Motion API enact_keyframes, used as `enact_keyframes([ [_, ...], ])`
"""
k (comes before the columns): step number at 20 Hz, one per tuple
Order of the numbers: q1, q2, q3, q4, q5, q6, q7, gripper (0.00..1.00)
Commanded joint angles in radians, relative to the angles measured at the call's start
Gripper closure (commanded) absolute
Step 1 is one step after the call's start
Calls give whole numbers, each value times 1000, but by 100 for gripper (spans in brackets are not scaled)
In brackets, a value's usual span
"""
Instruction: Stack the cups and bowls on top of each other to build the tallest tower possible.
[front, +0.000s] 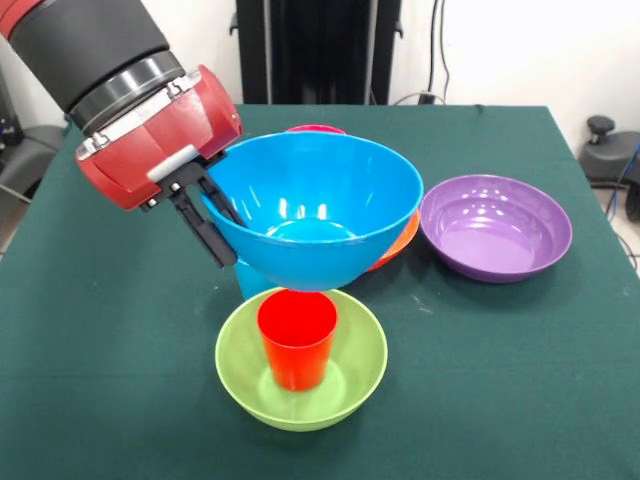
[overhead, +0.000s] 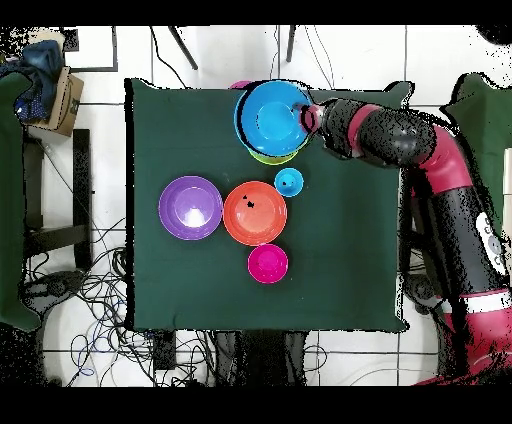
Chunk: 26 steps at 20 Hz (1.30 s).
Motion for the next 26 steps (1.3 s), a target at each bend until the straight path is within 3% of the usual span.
enact_keyframes([
  [1, 54, 6, -21, -98, -15, 108, -343, 100],
  [14, 100, 53, -49, -186, -47, 80, -363, 100],
  [26, 93, 38, -47, -148, -45, 65, -344, 100],
])
